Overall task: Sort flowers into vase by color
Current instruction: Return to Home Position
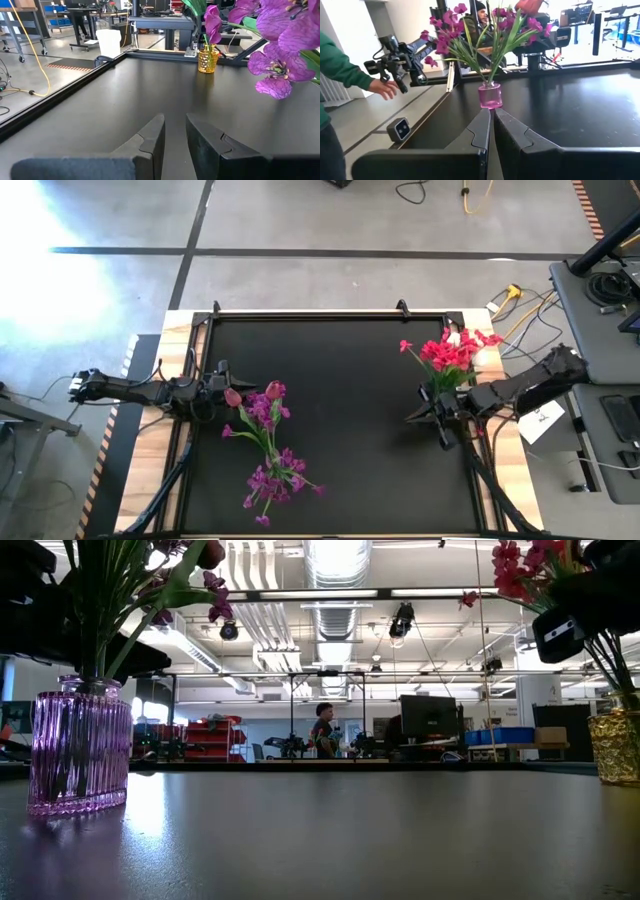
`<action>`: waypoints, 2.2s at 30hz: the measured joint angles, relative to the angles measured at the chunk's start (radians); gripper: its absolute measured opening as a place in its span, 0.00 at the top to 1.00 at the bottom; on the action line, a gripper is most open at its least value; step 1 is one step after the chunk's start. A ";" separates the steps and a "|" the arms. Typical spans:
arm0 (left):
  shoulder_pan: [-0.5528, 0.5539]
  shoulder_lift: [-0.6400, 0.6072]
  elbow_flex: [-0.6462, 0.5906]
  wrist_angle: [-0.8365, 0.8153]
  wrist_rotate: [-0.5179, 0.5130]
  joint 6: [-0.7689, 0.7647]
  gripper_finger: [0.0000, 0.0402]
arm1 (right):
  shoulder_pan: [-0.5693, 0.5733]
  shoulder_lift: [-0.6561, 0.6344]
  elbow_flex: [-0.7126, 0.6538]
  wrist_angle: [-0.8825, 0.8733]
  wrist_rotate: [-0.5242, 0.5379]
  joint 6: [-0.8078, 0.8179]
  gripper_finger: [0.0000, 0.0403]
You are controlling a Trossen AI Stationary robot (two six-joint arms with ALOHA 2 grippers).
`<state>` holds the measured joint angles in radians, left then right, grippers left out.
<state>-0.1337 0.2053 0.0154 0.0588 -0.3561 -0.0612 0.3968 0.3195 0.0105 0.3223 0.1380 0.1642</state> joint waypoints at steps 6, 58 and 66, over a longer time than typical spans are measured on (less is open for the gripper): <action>0.000 0.000 0.000 0.000 0.000 0.000 0.84 | -0.054 0.137 0.000 0.105 -0.026 -0.007 0.96; 0.000 0.000 0.000 0.000 0.000 0.000 0.84 | -0.227 -0.219 0.000 -0.286 -0.198 -0.080 0.96; 0.000 0.000 0.000 0.000 0.000 0.000 0.84 | -0.227 -0.218 0.000 -0.289 -0.198 -0.060 0.96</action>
<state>-0.1341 0.2054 0.0154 0.0589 -0.3561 -0.0613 0.1696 0.1010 0.0105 0.0338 -0.0597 0.1041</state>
